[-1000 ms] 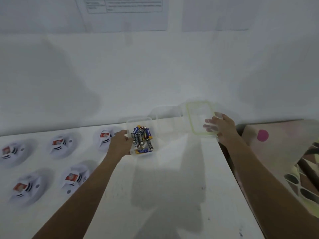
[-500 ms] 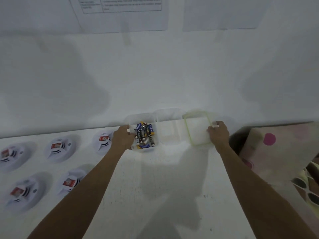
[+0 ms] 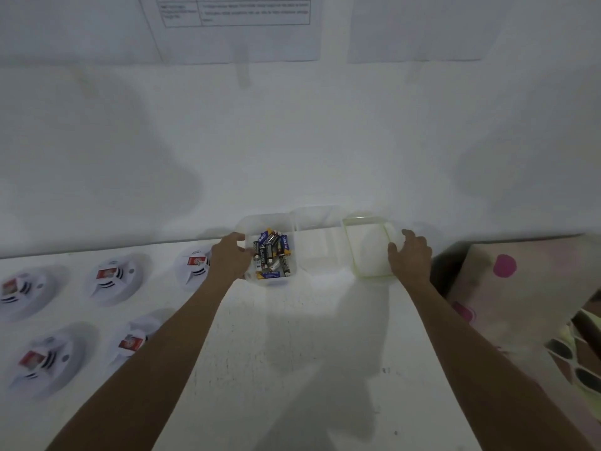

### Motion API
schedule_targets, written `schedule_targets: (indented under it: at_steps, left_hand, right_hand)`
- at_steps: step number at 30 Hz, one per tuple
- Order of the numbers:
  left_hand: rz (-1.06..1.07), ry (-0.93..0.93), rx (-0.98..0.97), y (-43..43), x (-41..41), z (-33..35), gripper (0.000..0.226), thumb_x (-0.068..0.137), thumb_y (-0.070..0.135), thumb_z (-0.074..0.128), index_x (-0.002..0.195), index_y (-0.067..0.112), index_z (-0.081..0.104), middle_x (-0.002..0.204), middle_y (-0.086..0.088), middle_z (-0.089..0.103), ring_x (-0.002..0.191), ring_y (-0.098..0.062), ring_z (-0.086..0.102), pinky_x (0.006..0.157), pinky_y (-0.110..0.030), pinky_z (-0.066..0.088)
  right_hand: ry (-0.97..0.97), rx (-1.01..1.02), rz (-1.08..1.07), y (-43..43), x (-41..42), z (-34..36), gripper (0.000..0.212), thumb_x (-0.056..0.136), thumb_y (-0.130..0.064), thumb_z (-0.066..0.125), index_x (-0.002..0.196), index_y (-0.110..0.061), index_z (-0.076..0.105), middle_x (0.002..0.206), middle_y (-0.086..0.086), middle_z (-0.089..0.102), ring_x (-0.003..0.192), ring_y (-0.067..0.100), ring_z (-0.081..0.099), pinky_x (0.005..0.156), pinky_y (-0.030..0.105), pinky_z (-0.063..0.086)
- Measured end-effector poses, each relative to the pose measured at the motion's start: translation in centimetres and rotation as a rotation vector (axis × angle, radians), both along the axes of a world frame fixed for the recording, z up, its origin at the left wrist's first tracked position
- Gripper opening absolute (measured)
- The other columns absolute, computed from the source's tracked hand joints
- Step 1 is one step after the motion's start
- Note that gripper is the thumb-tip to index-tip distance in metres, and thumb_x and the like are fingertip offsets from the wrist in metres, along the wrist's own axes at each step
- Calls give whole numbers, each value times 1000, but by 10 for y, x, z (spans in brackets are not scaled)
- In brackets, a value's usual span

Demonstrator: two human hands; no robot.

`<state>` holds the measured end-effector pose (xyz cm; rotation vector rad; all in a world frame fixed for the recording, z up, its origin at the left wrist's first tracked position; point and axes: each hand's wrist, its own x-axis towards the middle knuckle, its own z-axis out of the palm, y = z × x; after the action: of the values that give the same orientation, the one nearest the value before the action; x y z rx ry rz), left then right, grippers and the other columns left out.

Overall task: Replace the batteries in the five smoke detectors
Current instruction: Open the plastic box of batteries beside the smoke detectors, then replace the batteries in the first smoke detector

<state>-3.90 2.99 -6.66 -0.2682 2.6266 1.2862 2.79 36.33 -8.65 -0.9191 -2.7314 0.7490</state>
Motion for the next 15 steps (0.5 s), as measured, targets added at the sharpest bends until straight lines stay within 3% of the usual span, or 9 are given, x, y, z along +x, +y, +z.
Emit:
schedule_targets:
  at_steps: [4, 8, 15]
  left_hand:
    - [7, 40, 10, 0, 0, 2, 41, 87, 18, 66, 125, 12, 54, 104, -15, 68, 79, -32, 70, 73, -47, 59]
    - [25, 67, 39, -4, 1, 5, 41, 87, 27, 65, 122, 9, 56, 120, -14, 59, 92, -32, 67, 77, -49, 57]
    - [-29, 141, 50, -32, 10, 28, 34, 85, 36, 62, 116, 20, 59, 99, -7, 71, 92, -25, 67, 82, -47, 56]
  right_hand:
    - [12, 48, 6, -5, 7, 4, 50, 94, -27, 52, 139, -7, 41, 131, 21, 47, 119, 39, 43, 99, 44, 37]
    - [96, 50, 25, -15, 12, 11, 48, 93, -26, 53, 137, -7, 44, 129, 21, 49, 118, 38, 43, 98, 42, 35]
    - [344, -37, 156, -71, 19, 50, 39, 92, -16, 55, 130, -10, 52, 124, 15, 52, 114, 32, 46, 98, 35, 35]
